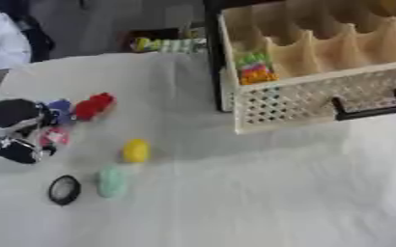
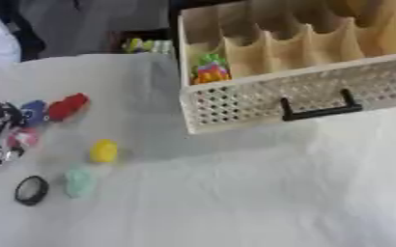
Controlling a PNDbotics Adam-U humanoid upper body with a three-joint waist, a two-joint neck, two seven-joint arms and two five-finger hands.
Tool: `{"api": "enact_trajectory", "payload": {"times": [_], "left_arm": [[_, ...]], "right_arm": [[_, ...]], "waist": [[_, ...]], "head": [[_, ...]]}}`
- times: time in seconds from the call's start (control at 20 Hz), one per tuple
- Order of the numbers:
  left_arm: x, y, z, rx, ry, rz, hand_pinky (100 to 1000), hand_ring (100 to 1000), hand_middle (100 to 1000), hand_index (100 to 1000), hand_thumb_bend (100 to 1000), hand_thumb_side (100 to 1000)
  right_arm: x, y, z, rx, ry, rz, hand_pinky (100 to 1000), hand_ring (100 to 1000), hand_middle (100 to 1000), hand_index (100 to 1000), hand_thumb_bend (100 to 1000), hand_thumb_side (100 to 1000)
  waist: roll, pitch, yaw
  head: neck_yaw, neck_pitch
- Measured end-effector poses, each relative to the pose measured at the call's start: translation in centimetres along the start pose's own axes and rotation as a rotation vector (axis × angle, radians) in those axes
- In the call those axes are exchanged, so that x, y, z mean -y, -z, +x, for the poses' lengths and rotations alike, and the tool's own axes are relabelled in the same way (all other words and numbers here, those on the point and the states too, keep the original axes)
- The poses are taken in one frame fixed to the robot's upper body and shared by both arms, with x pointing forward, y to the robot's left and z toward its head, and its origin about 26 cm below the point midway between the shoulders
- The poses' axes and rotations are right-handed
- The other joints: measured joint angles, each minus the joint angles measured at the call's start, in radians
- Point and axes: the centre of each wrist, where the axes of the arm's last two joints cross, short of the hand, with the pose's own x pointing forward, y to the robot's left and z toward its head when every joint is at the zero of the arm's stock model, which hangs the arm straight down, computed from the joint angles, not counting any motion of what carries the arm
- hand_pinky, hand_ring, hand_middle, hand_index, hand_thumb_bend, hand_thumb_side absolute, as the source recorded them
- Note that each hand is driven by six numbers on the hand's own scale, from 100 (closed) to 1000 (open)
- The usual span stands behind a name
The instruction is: Pick up objects from table and place into drawer.
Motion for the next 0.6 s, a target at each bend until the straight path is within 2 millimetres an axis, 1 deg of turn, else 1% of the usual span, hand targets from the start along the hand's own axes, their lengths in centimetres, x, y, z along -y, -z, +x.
{"api": "enact_trajectory", "payload": {"times": [0.35,0.6], "left_arm": [[-3.5,-0.9,0.9,0.059,-0.068,0.105,100,329,418,506,100,244],[-5.4,-1.4,1.9,0.103,-0.091,0.149,100,321,410,500,100,246]], "right_arm": [[0.1,-0.2,-0.1,-0.015,0.000,-0.006,514,501,393,681,100,976],[0.1,-0.2,-0.1,-0.020,0.004,-0.011,514,500,393,680,100,976]], "waist": [[0.000,-0.029,0.004],[0.000,-0.044,0.005]], "head": [[-0.012,0.003],[-0.024,0.012]]}}
